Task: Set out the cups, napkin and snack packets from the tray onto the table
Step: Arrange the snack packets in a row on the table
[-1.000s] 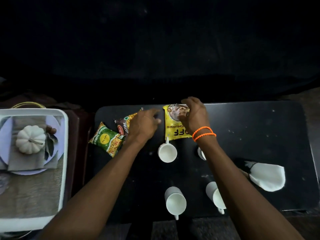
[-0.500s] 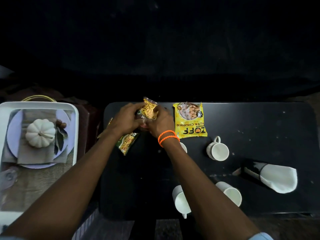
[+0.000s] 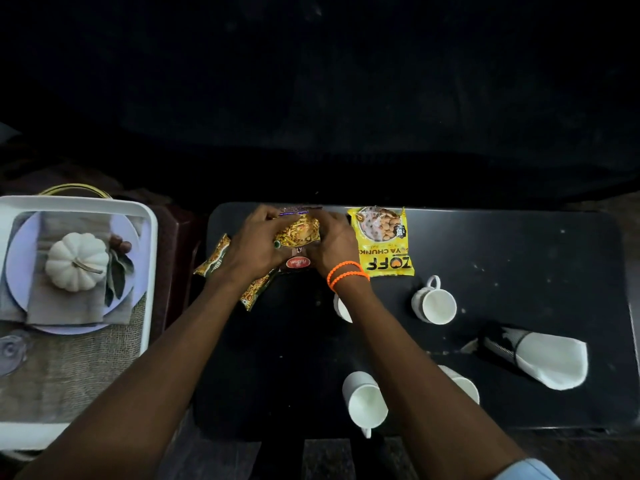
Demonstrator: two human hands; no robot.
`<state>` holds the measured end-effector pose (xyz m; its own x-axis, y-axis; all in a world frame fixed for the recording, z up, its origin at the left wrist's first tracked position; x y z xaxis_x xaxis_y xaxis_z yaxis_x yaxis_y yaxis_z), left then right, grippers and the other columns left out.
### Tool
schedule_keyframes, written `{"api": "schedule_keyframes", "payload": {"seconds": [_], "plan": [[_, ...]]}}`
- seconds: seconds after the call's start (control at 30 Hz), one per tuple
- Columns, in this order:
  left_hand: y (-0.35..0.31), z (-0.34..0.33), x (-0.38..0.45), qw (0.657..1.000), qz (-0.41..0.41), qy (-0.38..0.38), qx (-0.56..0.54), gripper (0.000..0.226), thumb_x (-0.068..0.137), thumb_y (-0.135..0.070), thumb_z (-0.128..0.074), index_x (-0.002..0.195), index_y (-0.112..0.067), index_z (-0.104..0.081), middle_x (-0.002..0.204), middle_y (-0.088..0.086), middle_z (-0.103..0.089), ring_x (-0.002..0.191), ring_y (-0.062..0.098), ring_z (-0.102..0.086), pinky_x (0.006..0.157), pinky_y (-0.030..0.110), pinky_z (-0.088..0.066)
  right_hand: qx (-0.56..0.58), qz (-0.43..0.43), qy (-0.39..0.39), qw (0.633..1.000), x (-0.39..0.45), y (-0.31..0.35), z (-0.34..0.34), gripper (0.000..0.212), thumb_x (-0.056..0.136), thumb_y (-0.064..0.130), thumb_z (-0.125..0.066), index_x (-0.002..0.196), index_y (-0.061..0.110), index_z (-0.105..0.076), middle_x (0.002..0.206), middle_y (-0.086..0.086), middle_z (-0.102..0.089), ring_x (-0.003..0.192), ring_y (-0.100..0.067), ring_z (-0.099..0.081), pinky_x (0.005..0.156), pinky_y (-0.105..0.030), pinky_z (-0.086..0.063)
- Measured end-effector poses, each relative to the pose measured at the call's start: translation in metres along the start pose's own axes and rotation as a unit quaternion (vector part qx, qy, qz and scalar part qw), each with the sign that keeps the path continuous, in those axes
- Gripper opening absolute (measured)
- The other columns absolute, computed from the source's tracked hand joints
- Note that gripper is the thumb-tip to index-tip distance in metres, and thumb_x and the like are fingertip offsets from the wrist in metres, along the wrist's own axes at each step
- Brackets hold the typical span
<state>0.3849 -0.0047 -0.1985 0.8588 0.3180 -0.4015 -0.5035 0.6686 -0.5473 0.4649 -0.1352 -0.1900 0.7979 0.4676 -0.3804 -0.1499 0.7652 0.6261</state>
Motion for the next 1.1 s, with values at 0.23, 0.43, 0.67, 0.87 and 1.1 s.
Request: {"api": "schedule_keyframes", "payload": {"seconds": [0.23,0.43,0.67,0.87,1.1], "plan": [[-0.003,0.0,0.002,1.0,0.01,0.017,0.002,0.073,0.088,-0.03,-0.083,0.154,-0.029,-0.053,0.158,0.009,-0.043,0.143,0.032,-0.044,0.112,0.051,-0.047,0.019,-0.021,0.038,0.999,0.0,0.002,0.007,0.058,0.08,0.01,-0.082,0.135,0.013,-0.063,0.125,-0.019,-0.07,0.114,-0.033,-0.067,0.097,-0.045,-0.057],[-0.028,0.005,0.002,0.997,-0.036,0.003,0.061,0.082,0.081,-0.043,-0.087,0.155,-0.033,-0.051,0.167,0.006,-0.037,0.153,0.031,-0.032,0.119,0.049,-0.038,-0.205,-0.041,-0.068,0.976,0.02,-0.047,0.093,0.052,0.085,0.006,-0.067,0.132,0.027,-0.065,0.13,-0.013,-0.061,0.12,-0.037,-0.055,0.097,-0.043,-0.054],[-0.03,-0.014,0.003,0.992,-0.042,0.034,0.112,0.086,0.084,-0.036,-0.086,0.159,-0.032,-0.044,0.168,0.006,-0.038,0.154,0.03,-0.03,0.123,0.05,-0.035,-0.24,-0.028,0.026,0.97,0.011,-0.074,0.071,0.065,0.08,-0.005,-0.07,0.136,0.026,-0.06,0.142,-0.014,-0.051,0.132,-0.038,-0.04,0.102,-0.044,-0.049],[0.012,0.019,-0.032,0.987,0.054,-0.107,-0.107,0.074,0.092,-0.048,-0.076,0.156,-0.022,-0.05,0.159,0.01,-0.048,0.147,0.028,-0.04,0.114,0.037,-0.034,-0.195,-0.013,-0.051,0.979,0.006,-0.05,0.085,0.058,0.081,0.001,-0.072,0.135,0.019,-0.062,0.133,-0.019,-0.057,0.126,-0.042,-0.048,0.101,-0.046,-0.049],[0.082,0.013,-0.126,0.901,0.326,-0.247,-0.141,0.043,0.094,-0.029,-0.073,0.123,0.0,-0.063,0.131,0.026,-0.06,0.13,0.045,-0.051,0.108,0.042,-0.033,-0.057,0.183,0.041,0.981,-0.033,0.072,-0.009,0.022,0.091,-0.001,-0.059,0.107,0.002,-0.074,0.106,-0.021,-0.072,0.101,-0.039,-0.066,0.083,-0.045,-0.054]]}}
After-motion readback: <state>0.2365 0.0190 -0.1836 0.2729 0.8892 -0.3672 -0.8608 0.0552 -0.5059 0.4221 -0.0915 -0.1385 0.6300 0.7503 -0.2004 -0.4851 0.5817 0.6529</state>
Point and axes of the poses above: each hand's wrist, its own x-axis towards the middle knuckle, its own z-axis out of the back of the hand, y = z × x, the point moved 9 cm from there along x, towards the middle knuckle
